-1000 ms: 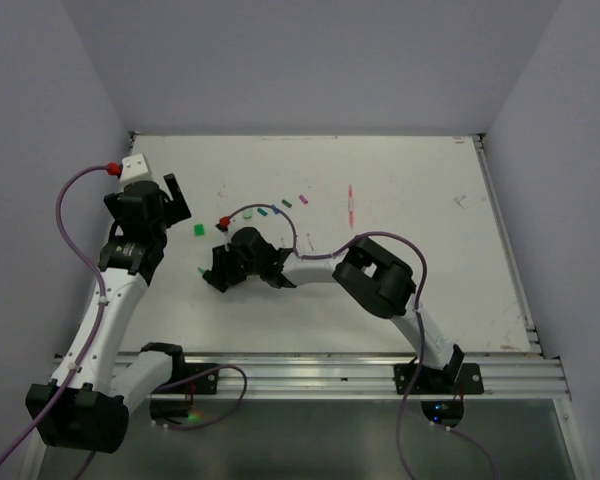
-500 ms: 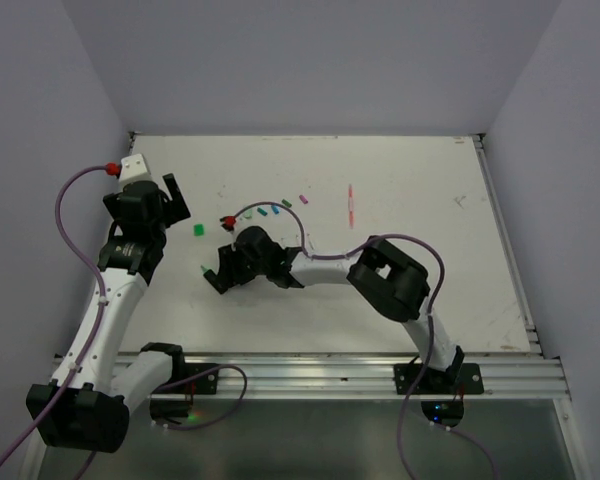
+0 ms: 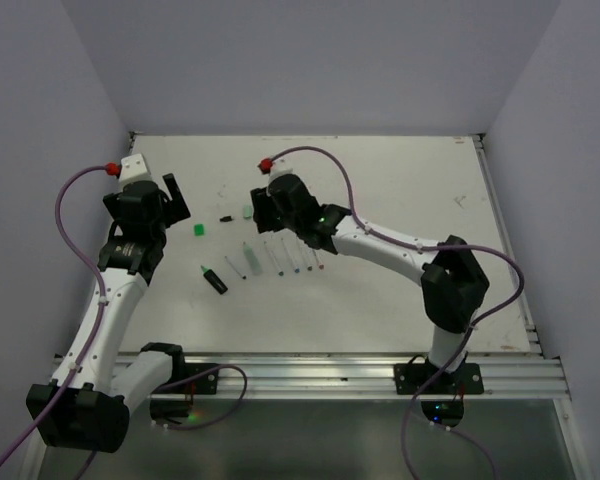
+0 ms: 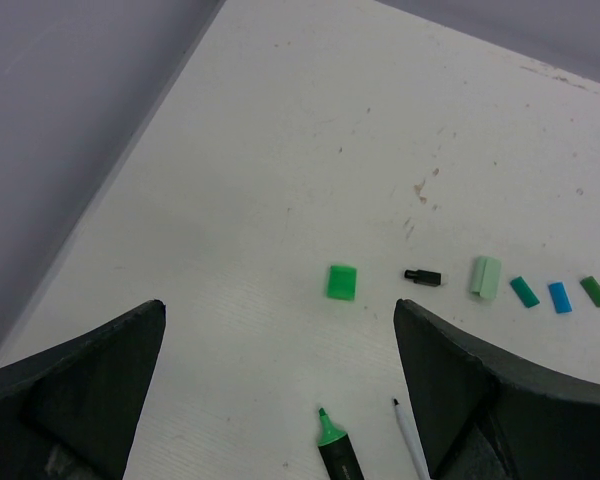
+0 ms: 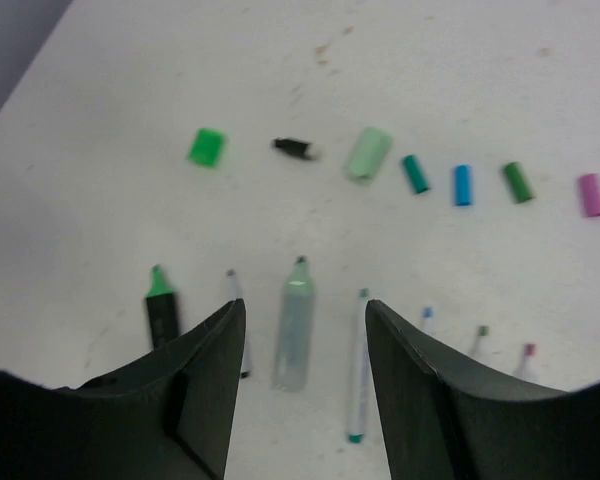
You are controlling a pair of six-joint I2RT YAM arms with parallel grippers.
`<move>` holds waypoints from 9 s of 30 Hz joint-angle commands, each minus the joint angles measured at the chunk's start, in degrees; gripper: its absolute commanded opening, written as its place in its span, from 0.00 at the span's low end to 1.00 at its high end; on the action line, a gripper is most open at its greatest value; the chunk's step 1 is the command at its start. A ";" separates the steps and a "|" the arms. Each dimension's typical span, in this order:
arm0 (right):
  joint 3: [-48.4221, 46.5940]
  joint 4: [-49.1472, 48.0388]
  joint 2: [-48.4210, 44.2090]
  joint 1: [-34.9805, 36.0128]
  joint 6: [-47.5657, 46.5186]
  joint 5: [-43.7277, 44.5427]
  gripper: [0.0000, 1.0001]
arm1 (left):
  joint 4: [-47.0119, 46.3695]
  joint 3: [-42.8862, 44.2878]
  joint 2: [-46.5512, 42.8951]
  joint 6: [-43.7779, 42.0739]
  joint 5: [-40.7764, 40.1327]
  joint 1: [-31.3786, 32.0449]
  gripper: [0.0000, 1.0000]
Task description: Open the pen caps
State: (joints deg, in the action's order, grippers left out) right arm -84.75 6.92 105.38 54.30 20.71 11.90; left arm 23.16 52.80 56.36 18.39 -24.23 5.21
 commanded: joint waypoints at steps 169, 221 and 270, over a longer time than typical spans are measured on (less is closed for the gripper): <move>51.09 -16.06 -36.74 -1.66 -2.08 -4.96 0.00 | -6.99 10.86 12.37 16.42 10.86 11.32 0.01; 50.92 -15.36 -37.62 -1.66 -3.57 -5.75 0.00 | 1.71 19.63 50.96 11.05 7.26 4.28 0.29; -9.38 1.70 22.50 9.15 4.16 -5.31 0.15 | -7.16 -4.98 -12.76 -0.64 -14.97 4.28 1.00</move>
State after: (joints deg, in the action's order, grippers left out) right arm -91.68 8.40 127.39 63.11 23.83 5.67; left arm 18.90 47.13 43.92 18.39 -37.93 9.76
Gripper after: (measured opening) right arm 0.159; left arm 0.997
